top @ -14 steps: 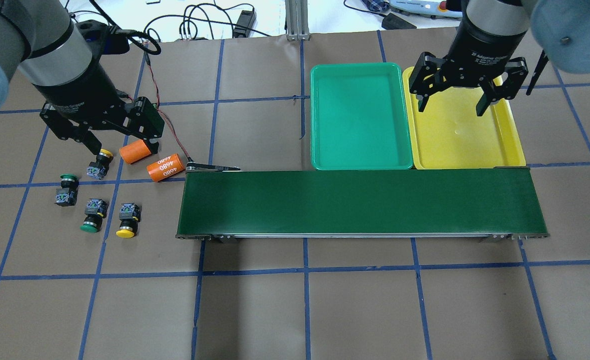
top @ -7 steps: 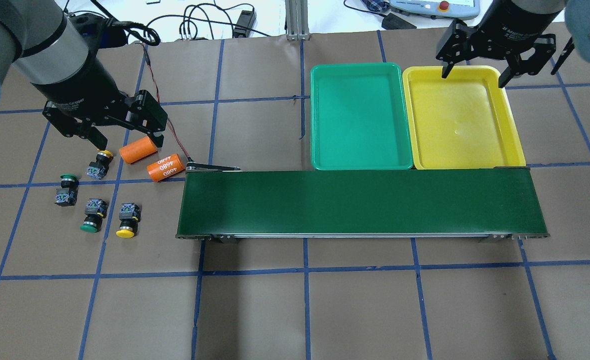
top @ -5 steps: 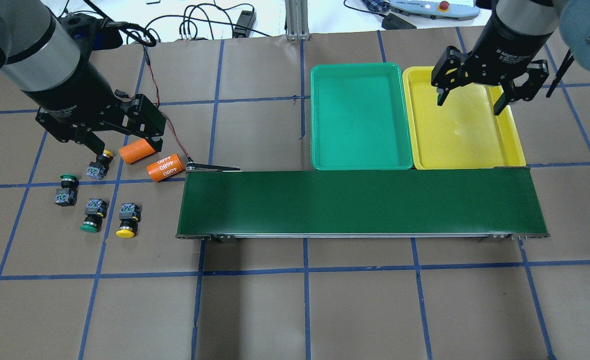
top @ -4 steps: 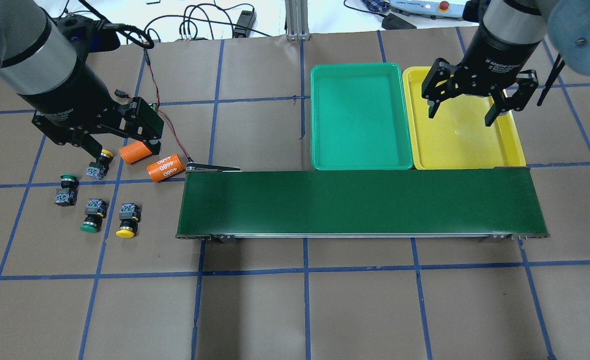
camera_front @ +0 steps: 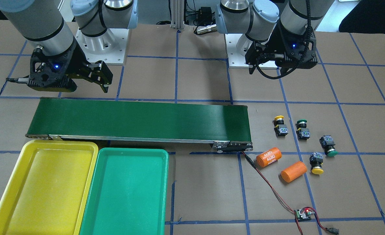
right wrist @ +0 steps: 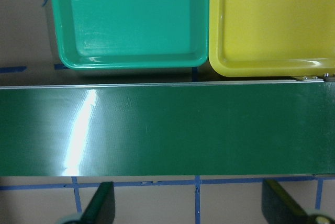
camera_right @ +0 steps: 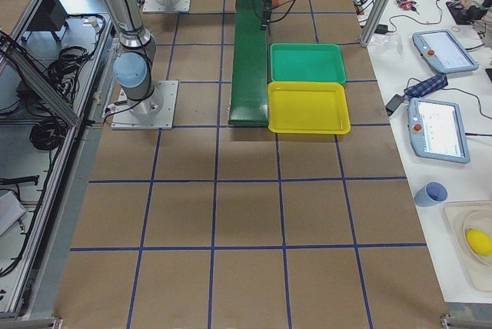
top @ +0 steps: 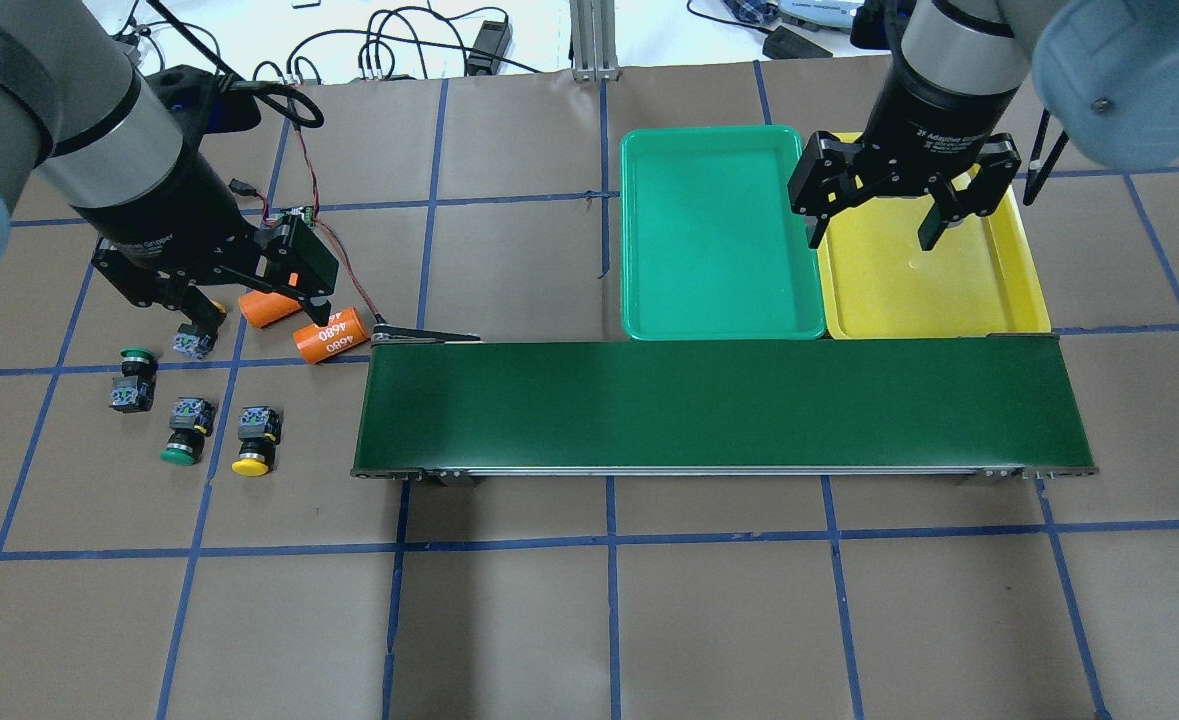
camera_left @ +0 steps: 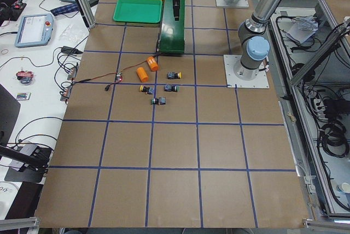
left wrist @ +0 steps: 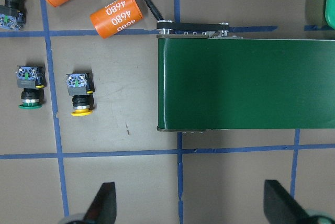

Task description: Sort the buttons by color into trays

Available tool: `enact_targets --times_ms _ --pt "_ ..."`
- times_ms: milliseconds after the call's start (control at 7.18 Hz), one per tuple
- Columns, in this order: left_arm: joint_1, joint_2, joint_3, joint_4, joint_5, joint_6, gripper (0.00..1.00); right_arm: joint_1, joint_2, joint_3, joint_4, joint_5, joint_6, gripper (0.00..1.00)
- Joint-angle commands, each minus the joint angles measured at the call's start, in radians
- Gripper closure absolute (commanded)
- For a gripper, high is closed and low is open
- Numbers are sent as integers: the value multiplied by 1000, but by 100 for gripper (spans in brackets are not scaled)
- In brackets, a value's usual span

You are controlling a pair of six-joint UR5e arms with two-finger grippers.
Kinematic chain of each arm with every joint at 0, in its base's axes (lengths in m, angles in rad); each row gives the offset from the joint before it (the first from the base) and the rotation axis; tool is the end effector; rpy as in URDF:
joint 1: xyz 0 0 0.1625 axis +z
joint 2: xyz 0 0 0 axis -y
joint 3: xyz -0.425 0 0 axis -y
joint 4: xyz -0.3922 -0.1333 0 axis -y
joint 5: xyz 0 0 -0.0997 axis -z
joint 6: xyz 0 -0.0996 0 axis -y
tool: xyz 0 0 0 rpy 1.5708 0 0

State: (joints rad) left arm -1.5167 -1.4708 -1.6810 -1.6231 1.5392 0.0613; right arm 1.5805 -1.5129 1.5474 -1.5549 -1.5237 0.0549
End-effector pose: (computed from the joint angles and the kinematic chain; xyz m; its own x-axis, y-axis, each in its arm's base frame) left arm -0.1123 -0.4498 0.4758 -0.9994 0.0051 0.0353 0.0073 0.9981 0.0604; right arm 0.1429 -0.5098 0.4689 -0.9979 0.0475 -0.0442 0.0451 0.9976 0.0529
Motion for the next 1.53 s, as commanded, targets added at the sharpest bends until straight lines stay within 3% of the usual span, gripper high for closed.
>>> enact_targets --times_ms 0,418,557,836,1393 --pt "12 -19 -5 82 1 -1 0 1 6 13 -44 4 5 0" --pt "194 -75 1 114 -2 6 0 3 7 13 -48 5 5 0" --pt "232 -126 -5 185 -10 5 0 4 10 13 -47 5 3 0" --pt "233 -241 -5 368 2 -102 0 3 25 16 -48 68 6 0" --pt "231 -503 9 645 52 -130 0 3 26 16 -45 60 6 0"
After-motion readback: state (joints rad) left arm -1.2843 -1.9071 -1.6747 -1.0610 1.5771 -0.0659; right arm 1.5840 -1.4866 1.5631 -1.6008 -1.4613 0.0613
